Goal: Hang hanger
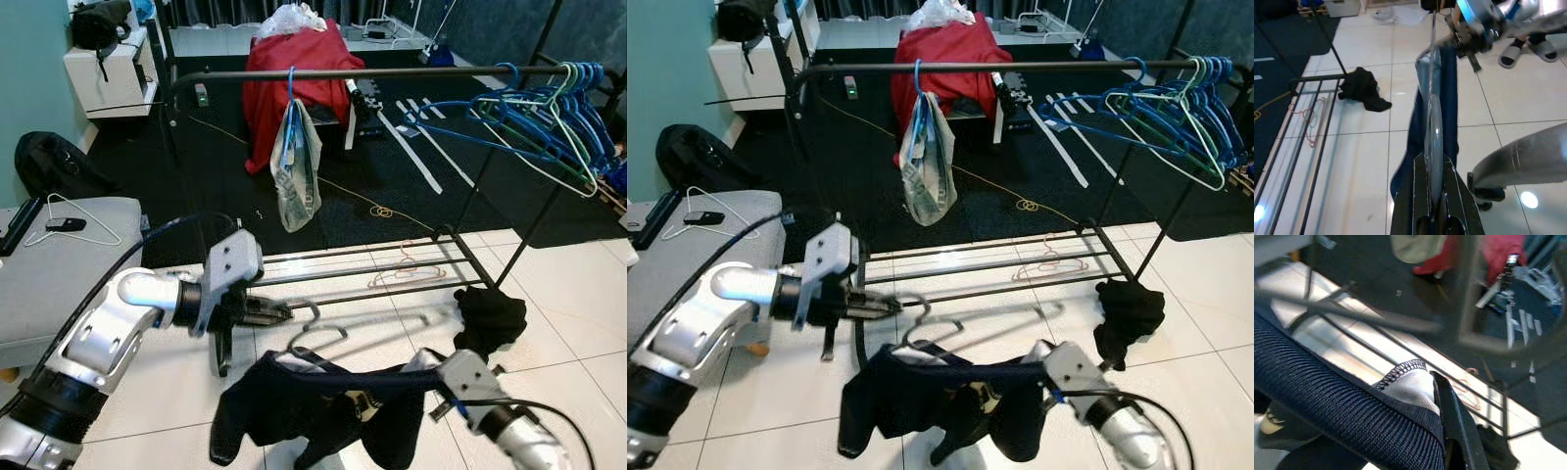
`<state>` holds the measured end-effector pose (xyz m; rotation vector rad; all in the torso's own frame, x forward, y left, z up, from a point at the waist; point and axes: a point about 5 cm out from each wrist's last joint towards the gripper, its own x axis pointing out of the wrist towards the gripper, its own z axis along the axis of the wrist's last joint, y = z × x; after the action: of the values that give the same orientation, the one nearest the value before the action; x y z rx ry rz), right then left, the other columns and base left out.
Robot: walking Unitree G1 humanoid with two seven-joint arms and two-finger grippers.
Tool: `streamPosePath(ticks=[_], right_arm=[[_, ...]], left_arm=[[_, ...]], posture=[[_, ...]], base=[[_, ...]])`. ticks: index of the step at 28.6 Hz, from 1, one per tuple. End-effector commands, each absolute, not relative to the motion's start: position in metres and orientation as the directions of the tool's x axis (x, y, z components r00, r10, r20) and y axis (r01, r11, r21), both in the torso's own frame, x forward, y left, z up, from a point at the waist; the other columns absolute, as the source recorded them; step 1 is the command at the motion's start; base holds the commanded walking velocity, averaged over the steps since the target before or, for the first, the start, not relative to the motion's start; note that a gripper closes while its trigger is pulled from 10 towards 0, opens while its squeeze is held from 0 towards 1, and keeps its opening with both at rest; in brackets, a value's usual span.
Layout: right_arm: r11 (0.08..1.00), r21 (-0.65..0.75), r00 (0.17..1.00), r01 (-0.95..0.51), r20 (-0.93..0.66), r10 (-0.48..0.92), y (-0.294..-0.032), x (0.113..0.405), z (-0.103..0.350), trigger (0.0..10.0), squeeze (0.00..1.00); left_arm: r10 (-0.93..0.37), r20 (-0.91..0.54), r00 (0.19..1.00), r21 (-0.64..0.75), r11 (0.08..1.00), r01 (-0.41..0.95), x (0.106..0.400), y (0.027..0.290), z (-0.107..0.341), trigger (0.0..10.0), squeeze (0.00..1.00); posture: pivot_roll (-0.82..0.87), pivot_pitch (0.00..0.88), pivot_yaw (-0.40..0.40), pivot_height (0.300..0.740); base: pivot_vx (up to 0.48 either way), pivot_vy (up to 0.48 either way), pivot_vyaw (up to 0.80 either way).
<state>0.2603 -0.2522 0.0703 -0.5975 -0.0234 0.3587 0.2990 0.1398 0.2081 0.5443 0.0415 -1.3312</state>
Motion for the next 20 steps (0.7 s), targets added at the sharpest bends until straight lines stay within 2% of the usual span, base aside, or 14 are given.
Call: streamPosePath(ticks=[1,5,6,9,10,12,20], right_arm=[[0.784,-0.546,0.947,-0.295,-0.058,0.316,-0.259,0.261,0.076,0.0,0.00],[0.782,-0.540,0.937,-0.311,-0.039,0.346,-0.257,0.262,0.082,0.0,0.00],[0.772,-0.537,0.922,-0.339,-0.026,0.387,-0.253,0.260,0.086,0.0,0.00],[0.764,-0.535,0.910,-0.360,-0.020,0.415,-0.250,0.259,0.088,0.0,0.00],[0.745,-0.538,0.891,-0.394,-0.023,0.454,-0.245,0.256,0.088,0.0,0.00],[0.732,-0.542,0.879,-0.414,-0.028,0.476,-0.241,0.253,0.087,0.0,0.00],[0.731,-0.547,0.878,-0.409,-0.018,0.478,-0.241,0.248,0.088,0.0,0.00]], left_arm=[[-0.890,-0.388,0.238,0.356,0.094,0.930,0.295,0.141,0.202,0.0,0.00],[-0.872,-0.410,0.266,0.372,0.107,0.922,0.298,0.141,0.197,0.0,0.00],[-0.854,-0.423,0.303,0.389,0.130,0.912,0.301,0.142,0.194,0.0,0.00],[-0.843,-0.428,0.327,0.401,0.148,0.904,0.304,0.142,0.192,0.0,0.00],[-0.822,-0.435,0.367,0.420,0.175,0.890,0.308,0.143,0.191,0.0,0.00],[-0.806,-0.449,0.385,0.433,0.180,0.883,0.311,0.145,0.191,0.0,0.00],[-0.739,-0.504,0.447,0.454,0.214,0.865,0.318,0.153,0.186,0.0,0.00]], posture=[[-0.07,0.119,-0.006,0.740],[-0.08,0.114,-0.006,0.740],[-0.08,0.111,-0.006,0.740],[-0.08,0.111,-0.006,0.740],[-0.08,0.110,-0.006,0.740],[-0.08,0.108,-0.005,0.740],[-0.08,0.112,0.000,0.740]], base=[[0.000,0.000,0.00],[0.000,0.000,0.00],[0.000,0.000,0.00],[0.000,0.000,0.00],[0.000,0.000,0.00],[0.000,0.000,0.00],[0.000,0.000,0.00]])
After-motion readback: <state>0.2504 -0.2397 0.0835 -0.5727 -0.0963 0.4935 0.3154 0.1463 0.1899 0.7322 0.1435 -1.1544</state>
